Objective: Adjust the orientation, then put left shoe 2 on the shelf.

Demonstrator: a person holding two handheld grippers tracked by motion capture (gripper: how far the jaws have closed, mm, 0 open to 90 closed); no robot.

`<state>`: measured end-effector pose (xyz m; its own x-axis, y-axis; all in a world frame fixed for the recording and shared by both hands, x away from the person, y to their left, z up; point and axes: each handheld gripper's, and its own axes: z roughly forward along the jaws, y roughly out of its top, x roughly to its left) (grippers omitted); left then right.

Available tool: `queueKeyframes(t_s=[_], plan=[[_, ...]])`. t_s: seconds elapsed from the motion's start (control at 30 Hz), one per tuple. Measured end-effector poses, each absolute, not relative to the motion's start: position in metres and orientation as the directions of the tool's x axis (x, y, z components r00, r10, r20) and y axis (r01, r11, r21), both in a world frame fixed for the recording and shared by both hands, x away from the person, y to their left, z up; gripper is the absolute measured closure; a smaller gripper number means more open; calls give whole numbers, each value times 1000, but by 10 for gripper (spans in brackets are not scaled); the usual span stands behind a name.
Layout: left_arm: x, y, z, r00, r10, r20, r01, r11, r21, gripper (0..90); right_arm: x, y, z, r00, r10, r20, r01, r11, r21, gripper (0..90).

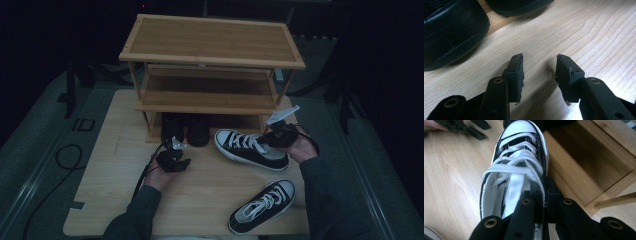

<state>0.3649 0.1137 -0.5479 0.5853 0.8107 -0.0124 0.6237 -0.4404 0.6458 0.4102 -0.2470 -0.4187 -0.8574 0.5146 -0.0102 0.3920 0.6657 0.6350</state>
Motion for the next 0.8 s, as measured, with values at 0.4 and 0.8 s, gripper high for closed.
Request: queueKeyframes(t_s=[0.4, 0.8], plan=[[364, 113, -548, 589, 808, -13, 623, -444, 644, 579, 408, -240, -410, -865, 501, -17, 370, 662, 651, 881], [364, 113, -548, 592, 806, -10, 620, -448, 644, 578, 407, -238, -402, -875, 484, -18, 354, 664, 658, 881]])
